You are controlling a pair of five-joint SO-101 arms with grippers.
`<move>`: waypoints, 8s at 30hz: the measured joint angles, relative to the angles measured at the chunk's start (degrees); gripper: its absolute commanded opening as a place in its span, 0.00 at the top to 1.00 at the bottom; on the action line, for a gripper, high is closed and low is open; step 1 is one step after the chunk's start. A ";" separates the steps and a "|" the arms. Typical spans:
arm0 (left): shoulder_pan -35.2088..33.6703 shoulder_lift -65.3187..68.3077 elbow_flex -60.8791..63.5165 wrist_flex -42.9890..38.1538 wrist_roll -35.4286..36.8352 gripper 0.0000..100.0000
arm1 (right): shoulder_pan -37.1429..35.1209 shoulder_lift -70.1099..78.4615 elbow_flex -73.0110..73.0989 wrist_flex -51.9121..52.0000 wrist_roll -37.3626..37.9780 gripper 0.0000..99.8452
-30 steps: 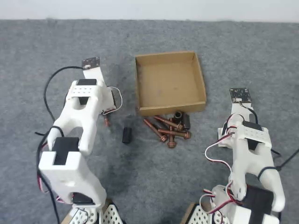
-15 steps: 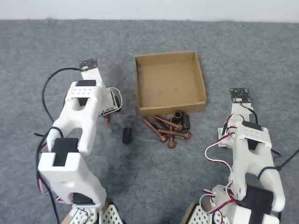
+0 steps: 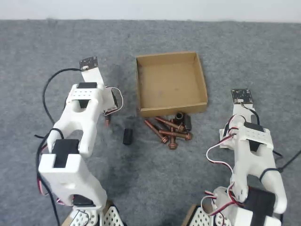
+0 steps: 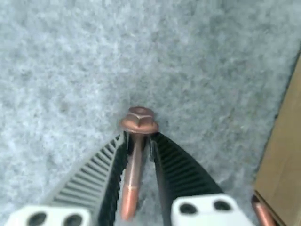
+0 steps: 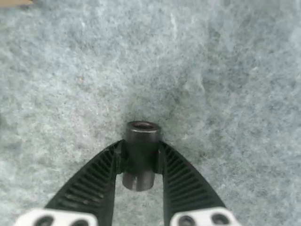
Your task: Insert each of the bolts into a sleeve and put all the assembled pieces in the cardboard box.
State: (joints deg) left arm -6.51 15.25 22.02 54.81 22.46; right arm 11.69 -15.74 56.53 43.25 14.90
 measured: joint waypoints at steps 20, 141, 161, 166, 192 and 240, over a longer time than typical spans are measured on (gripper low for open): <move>2.46 1.67 0.44 -3.08 0.00 0.99 | 0.00 0.00 0.00 0.00 0.00 0.99; -3.43 -24.00 31.38 -18.02 -6.86 0.99 | -48.44 -6.24 37.80 -101.89 -24.00 0.99; 5.01 -24.00 31.47 -41.05 -6.86 0.99 | -48.44 -6.24 37.80 -93.89 -24.00 0.99; 4.84 -27.69 31.47 -47.82 -6.86 0.99 | -48.44 -6.24 37.80 -93.89 -24.00 0.99; 16.26 -78.77 56.79 -48.62 -6.95 0.99 | -52.66 -6.24 37.80 -92.13 -24.00 0.99; 21.01 -98.64 63.38 -22.77 5.27 0.99 | -58.81 -6.51 37.80 -93.27 -21.27 0.99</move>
State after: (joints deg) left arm 14.51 -83.38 85.41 32.04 27.74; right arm -47.12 -22.24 94.33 -50.02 -6.37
